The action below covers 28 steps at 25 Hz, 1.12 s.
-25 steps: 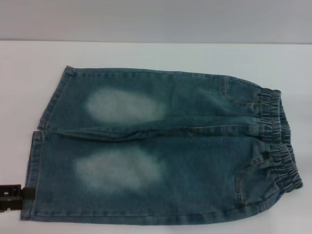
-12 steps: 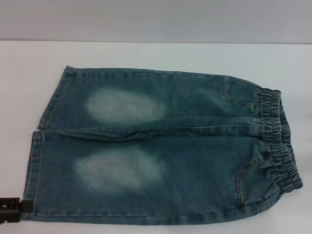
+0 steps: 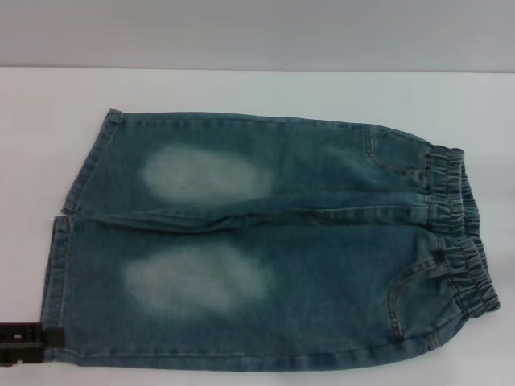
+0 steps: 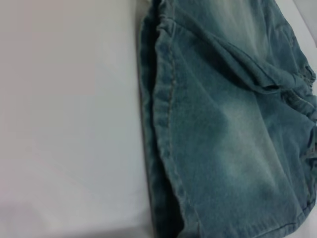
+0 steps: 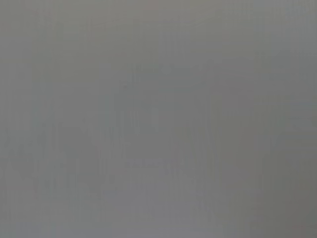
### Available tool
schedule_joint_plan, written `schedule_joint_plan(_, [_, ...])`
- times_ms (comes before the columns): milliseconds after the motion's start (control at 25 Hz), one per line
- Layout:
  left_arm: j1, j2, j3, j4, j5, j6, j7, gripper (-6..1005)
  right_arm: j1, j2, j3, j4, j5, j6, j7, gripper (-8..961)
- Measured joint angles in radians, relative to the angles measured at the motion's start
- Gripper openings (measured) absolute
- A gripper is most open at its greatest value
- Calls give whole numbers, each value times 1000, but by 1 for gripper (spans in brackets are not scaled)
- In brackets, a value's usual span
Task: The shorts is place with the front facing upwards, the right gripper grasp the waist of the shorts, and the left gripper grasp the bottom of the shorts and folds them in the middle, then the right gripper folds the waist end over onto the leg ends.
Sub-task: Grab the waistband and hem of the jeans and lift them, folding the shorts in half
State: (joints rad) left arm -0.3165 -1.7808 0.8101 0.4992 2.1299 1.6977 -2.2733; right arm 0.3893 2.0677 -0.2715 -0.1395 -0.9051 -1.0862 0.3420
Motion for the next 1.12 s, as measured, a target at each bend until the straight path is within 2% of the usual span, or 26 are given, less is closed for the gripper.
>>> schedule_joint_plan(40, [0, 0, 0, 0, 0, 0, 0, 813, -1, 0, 0, 0, 0, 0, 0, 683])
schedule_joint_plan(80, [-8, -10, 0, 4, 1, 1, 0, 813, -2, 0, 0, 0, 0, -1, 0, 683])
schedule_joint_plan(680, [-37, -37, 0, 4, -3, 2, 6, 813, -6, 0, 0, 0, 0, -2, 0, 683])
schedule_joint_plan(720, [-47, -47, -8, 4, -5, 2, 14, 813, -6, 0, 0, 0, 0, -2, 0, 683])
schedule_joint_plan(800, [-54, -51, -17, 4, -6, 2, 19, 814, -7, 0, 0, 0, 0, -2, 0, 683])
schedule_joint_plan(1120, [-76, -62, -37, 3, -6, -1, 31, 813, -9, 0, 0, -2, 0, -1, 0, 682])
